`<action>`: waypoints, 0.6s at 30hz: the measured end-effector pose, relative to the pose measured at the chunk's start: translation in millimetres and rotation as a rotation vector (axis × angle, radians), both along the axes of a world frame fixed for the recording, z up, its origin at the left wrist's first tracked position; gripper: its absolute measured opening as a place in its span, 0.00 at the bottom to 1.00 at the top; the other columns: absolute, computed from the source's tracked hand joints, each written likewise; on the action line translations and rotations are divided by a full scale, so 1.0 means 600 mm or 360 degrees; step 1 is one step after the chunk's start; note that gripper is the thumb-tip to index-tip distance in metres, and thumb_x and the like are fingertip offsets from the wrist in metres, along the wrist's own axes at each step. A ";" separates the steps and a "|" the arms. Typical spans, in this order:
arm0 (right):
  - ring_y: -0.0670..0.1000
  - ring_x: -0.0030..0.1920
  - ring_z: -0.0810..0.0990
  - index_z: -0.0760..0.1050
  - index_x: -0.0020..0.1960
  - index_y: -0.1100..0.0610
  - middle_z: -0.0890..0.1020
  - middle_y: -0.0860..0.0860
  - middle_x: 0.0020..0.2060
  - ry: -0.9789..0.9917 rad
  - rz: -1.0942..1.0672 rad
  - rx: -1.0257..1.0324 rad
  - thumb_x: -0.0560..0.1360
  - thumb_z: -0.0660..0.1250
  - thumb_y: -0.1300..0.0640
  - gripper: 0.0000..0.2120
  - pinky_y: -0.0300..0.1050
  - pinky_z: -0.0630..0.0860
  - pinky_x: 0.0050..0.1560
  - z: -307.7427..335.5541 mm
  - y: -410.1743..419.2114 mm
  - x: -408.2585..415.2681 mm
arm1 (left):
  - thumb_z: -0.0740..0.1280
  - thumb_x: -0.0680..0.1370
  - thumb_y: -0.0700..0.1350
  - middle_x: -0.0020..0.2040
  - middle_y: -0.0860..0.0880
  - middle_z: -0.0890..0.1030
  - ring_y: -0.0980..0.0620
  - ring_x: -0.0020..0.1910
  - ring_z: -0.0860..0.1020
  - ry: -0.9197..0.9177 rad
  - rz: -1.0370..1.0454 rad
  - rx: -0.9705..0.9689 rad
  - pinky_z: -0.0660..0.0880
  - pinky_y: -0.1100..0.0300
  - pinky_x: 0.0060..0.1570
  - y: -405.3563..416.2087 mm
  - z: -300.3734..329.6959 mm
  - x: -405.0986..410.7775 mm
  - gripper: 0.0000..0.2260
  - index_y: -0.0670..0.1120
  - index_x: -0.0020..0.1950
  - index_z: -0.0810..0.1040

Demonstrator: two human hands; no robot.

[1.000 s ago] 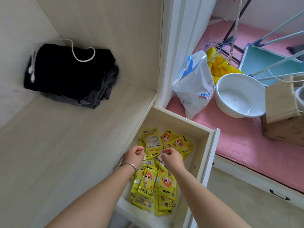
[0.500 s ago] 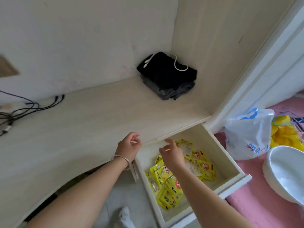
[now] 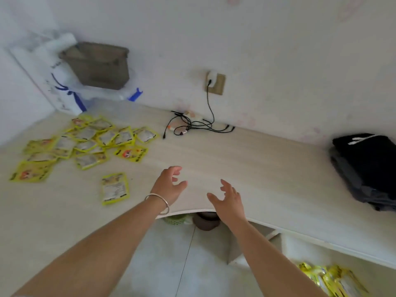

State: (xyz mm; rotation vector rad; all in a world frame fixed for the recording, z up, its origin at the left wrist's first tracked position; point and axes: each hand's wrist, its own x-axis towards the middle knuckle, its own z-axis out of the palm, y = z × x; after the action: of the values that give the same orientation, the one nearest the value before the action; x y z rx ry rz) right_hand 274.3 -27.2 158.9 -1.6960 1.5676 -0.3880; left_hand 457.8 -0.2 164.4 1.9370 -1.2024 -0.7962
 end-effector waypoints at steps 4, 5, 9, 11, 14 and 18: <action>0.51 0.69 0.65 0.60 0.73 0.51 0.71 0.49 0.66 0.0043 0.0169 0.0065 0.76 0.63 0.48 0.28 0.47 0.66 0.65 -0.008 0.010 0.151 | 0.68 0.74 0.42 0.61 0.44 0.75 0.52 0.49 0.74 0.0013 0.0210 0.0019 0.70 0.60 0.53 0.048 -0.003 0.161 0.19 0.45 0.65 0.71; 0.51 0.68 0.65 0.61 0.73 0.51 0.72 0.50 0.66 0.0044 0.0194 0.0074 0.76 0.64 0.48 0.28 0.47 0.66 0.65 -0.011 0.013 0.187 | 0.68 0.74 0.42 0.61 0.44 0.75 0.52 0.49 0.74 0.0006 0.0250 0.0027 0.70 0.59 0.53 0.059 -0.005 0.198 0.19 0.46 0.65 0.71; 0.51 0.68 0.66 0.62 0.72 0.52 0.72 0.50 0.65 0.0064 0.0264 0.0089 0.75 0.65 0.49 0.27 0.48 0.68 0.64 -0.018 0.020 0.320 | 0.68 0.74 0.42 0.59 0.47 0.74 0.52 0.50 0.74 0.0009 0.0375 0.0088 0.69 0.61 0.54 0.098 -0.013 0.330 0.20 0.47 0.65 0.71; 0.51 0.68 0.66 0.63 0.72 0.52 0.72 0.50 0.65 0.0074 0.0317 0.0105 0.75 0.65 0.49 0.27 0.48 0.69 0.65 -0.019 0.024 0.378 | 0.68 0.75 0.42 0.59 0.46 0.75 0.52 0.51 0.74 -0.0002 0.0425 0.0107 0.69 0.61 0.53 0.115 -0.018 0.383 0.19 0.47 0.65 0.71; 0.52 0.68 0.66 0.62 0.72 0.53 0.72 0.51 0.66 0.0097 0.0406 0.0111 0.75 0.65 0.50 0.27 0.48 0.67 0.65 -0.021 0.019 0.455 | 0.68 0.75 0.43 0.60 0.46 0.76 0.50 0.53 0.76 -0.0025 0.0518 0.0159 0.70 0.59 0.56 0.129 -0.026 0.454 0.18 0.46 0.64 0.72; 0.52 0.67 0.67 0.63 0.72 0.53 0.72 0.51 0.65 0.0121 0.0519 0.0107 0.75 0.65 0.51 0.26 0.48 0.67 0.64 -0.021 -0.011 0.543 | 0.68 0.75 0.43 0.60 0.45 0.76 0.53 0.50 0.74 -0.0006 0.0602 0.0217 0.70 0.58 0.55 0.126 -0.038 0.537 0.16 0.47 0.63 0.73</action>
State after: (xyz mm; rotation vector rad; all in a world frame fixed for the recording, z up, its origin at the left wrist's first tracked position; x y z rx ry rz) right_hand 599.9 -33.9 146.6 -1.8912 1.3088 -0.1045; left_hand 780.2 75.6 141.8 2.1882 -0.7625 -0.6857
